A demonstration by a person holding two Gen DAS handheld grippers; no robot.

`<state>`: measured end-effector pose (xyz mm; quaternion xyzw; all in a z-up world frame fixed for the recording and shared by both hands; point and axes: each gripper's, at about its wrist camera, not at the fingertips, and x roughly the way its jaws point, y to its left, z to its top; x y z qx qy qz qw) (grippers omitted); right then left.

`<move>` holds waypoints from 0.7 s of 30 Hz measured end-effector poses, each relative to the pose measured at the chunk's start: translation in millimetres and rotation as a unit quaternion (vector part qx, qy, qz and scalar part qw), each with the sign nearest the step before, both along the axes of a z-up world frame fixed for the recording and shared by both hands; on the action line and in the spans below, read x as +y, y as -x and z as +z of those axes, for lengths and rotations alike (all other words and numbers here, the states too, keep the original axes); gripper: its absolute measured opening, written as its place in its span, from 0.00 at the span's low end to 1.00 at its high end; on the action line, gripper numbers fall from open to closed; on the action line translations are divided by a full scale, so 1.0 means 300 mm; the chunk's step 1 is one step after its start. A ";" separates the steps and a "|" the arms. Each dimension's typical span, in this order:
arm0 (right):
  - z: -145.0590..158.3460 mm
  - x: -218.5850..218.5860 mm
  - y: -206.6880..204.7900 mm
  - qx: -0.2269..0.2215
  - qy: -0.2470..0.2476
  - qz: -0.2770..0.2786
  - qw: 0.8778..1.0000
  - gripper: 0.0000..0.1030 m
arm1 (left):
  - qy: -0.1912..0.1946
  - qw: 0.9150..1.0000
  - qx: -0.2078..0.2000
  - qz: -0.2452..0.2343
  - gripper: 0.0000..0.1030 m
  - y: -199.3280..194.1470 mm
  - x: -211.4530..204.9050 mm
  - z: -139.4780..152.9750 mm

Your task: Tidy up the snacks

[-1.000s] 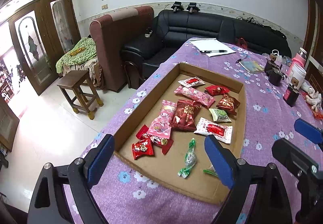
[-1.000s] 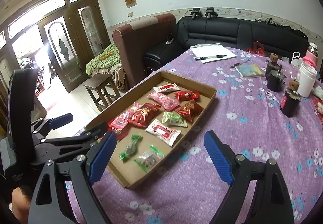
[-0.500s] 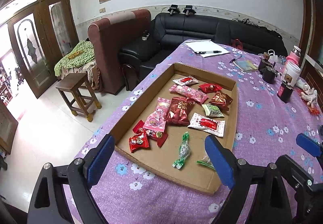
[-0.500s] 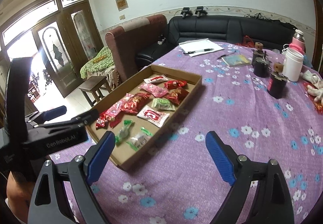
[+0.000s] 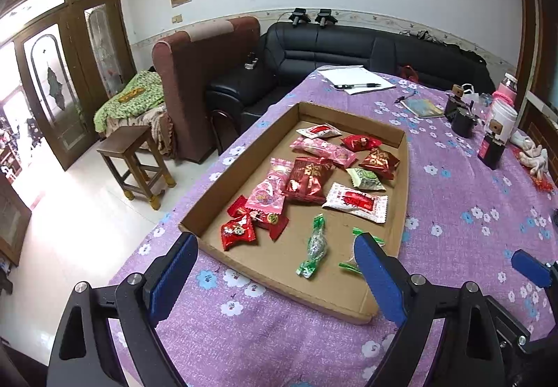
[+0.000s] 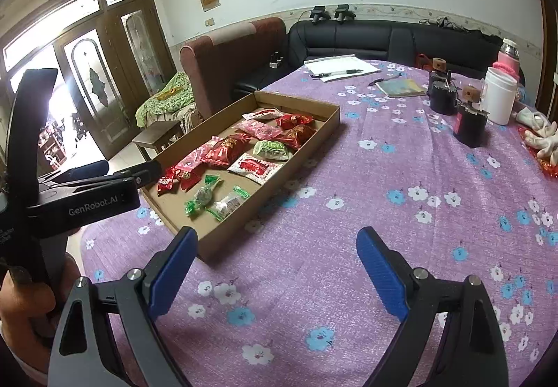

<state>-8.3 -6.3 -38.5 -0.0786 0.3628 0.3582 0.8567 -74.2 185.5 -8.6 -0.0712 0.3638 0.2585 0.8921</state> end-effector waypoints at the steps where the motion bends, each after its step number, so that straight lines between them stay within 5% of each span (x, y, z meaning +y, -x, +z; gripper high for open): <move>1: 0.001 -0.001 -0.001 -0.003 0.001 -0.002 1.000 0.90 | -0.001 1.000 -0.001 0.000 0.91 0.003 -0.005 0.001; 21: 0.016 0.019 0.006 -0.017 0.007 0.017 1.000 0.90 | -0.023 0.999 -0.027 -0.010 0.96 0.023 -0.055 0.047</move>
